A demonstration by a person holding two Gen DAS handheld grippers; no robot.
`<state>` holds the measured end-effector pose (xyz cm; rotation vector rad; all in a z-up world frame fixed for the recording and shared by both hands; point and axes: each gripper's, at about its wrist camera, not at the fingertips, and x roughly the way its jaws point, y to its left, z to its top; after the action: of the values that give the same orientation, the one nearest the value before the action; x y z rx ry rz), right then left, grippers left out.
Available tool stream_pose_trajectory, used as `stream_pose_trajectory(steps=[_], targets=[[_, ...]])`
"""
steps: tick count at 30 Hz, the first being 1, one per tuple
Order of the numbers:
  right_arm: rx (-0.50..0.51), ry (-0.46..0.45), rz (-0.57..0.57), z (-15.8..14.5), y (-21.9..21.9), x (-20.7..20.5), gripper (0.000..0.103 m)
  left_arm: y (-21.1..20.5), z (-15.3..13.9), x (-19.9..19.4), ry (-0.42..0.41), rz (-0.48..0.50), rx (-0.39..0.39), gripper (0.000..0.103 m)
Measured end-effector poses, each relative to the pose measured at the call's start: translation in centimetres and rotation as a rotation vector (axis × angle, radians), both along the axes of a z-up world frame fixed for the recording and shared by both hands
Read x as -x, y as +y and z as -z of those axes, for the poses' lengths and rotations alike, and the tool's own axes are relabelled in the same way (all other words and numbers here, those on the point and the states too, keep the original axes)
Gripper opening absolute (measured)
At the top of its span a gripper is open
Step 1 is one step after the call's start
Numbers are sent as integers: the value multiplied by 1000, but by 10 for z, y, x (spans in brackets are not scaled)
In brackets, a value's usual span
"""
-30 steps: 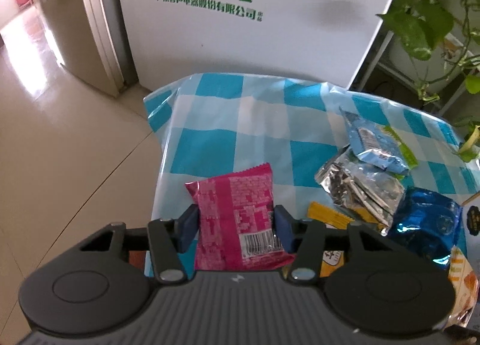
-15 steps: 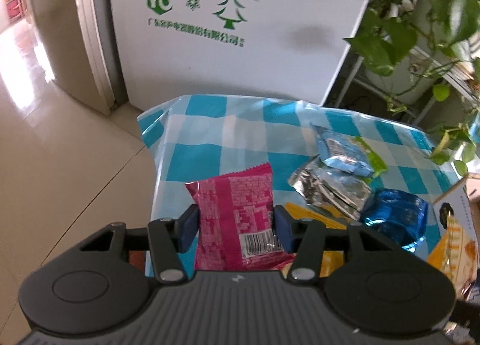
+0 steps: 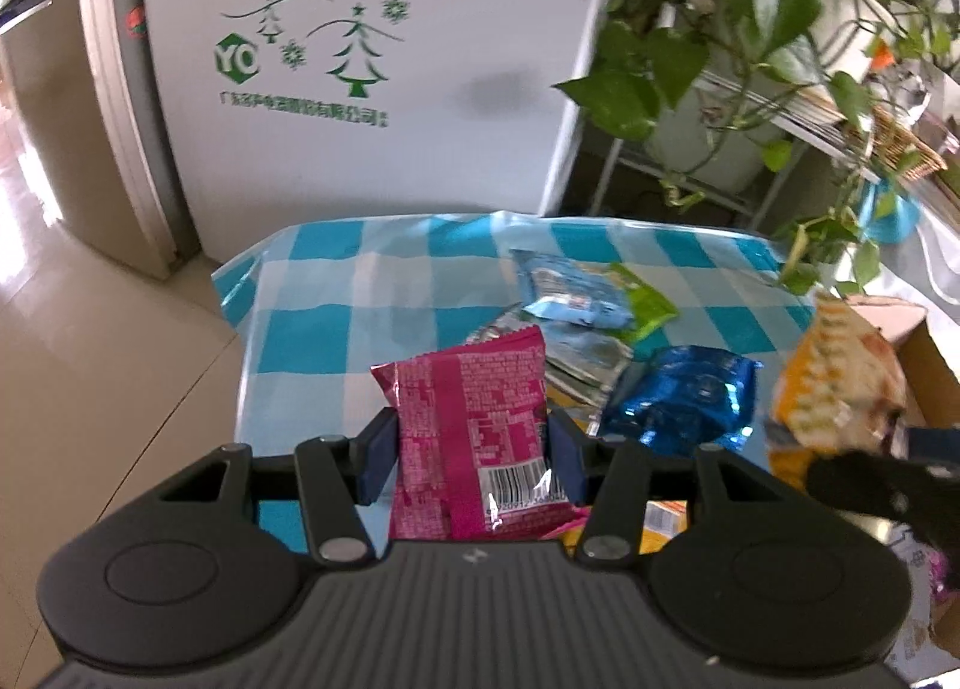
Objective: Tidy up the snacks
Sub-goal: 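Grasp and lift the pink bag with the left tool while the right tool grasps the croissant bag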
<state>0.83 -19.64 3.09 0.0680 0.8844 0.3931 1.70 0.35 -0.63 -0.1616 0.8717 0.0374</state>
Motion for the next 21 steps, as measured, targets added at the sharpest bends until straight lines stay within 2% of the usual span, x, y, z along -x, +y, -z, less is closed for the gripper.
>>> stream_pose_trajectory(steps=[21], targets=[[19,-47,82,-6,-17,0,70,-36,-17,6,-58,79,-1,52]])
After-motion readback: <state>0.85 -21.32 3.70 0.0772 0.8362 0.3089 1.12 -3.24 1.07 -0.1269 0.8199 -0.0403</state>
